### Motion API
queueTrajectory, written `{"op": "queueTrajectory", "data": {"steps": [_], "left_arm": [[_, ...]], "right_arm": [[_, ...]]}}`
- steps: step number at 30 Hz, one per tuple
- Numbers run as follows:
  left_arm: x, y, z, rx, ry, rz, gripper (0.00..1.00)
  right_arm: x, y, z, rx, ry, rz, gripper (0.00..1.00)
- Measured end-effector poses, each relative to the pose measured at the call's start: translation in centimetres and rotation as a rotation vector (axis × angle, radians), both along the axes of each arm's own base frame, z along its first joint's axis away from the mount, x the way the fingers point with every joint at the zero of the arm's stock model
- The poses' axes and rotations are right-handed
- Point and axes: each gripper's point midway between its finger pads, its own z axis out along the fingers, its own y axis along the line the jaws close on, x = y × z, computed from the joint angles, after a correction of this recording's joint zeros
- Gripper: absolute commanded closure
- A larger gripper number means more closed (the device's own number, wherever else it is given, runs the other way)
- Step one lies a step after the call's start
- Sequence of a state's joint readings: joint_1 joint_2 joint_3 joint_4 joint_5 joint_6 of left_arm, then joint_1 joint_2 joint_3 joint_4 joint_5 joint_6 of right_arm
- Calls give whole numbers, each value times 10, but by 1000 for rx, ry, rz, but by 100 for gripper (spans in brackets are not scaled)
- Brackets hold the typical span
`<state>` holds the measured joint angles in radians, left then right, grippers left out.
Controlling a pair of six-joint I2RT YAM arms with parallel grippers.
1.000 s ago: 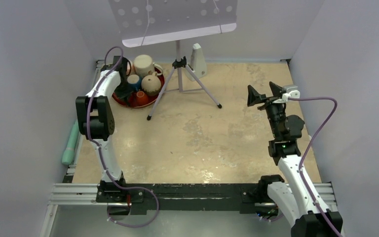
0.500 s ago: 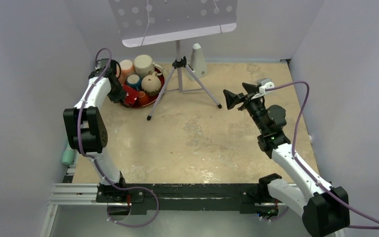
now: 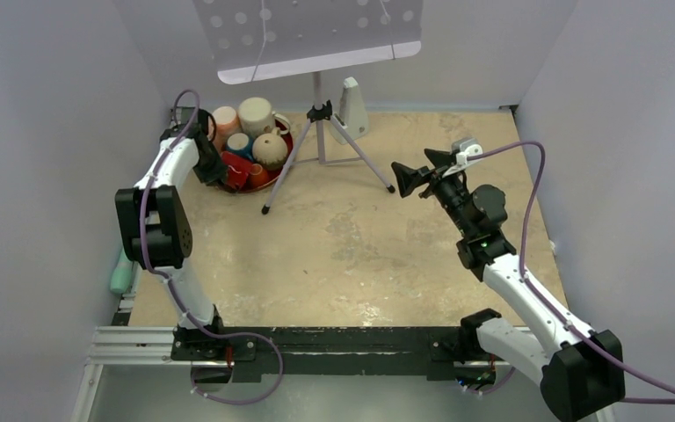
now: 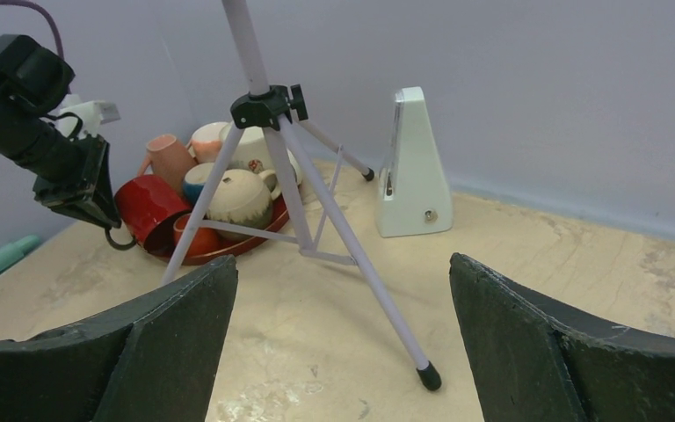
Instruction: Turn the mug right side up
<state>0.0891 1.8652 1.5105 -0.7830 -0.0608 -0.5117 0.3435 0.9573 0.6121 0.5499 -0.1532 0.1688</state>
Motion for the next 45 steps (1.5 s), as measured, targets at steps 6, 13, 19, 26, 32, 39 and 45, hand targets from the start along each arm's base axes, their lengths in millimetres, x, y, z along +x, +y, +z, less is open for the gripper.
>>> {"op": "queueTrajectory", "data": {"steps": [6,13,19,26,32,39,45], "left_arm": [[-2,6,-31,-1,81,8,100],[2,11,-45,-7,108,21,87],[5,8,-46,-33,103,24,86],[4,6,-43,-38,105,-4,62],[-6,14,-28,40,107,-77,53],[-10,27,3,187,79,-211,42],[11,-8,58,422,-70,-471,25]], "right_arm": [[-5,0,5,17,-3,3,6],[-9,-3,10,22,-14,-2,6],[-8,-5,2,13,18,-16,6],[-7,-6,0,8,36,-23,5],[-7,-6,0,7,37,-24,5],[-6,-6,-2,-3,40,-25,5],[-5,-5,-5,-6,48,-25,5]]}}
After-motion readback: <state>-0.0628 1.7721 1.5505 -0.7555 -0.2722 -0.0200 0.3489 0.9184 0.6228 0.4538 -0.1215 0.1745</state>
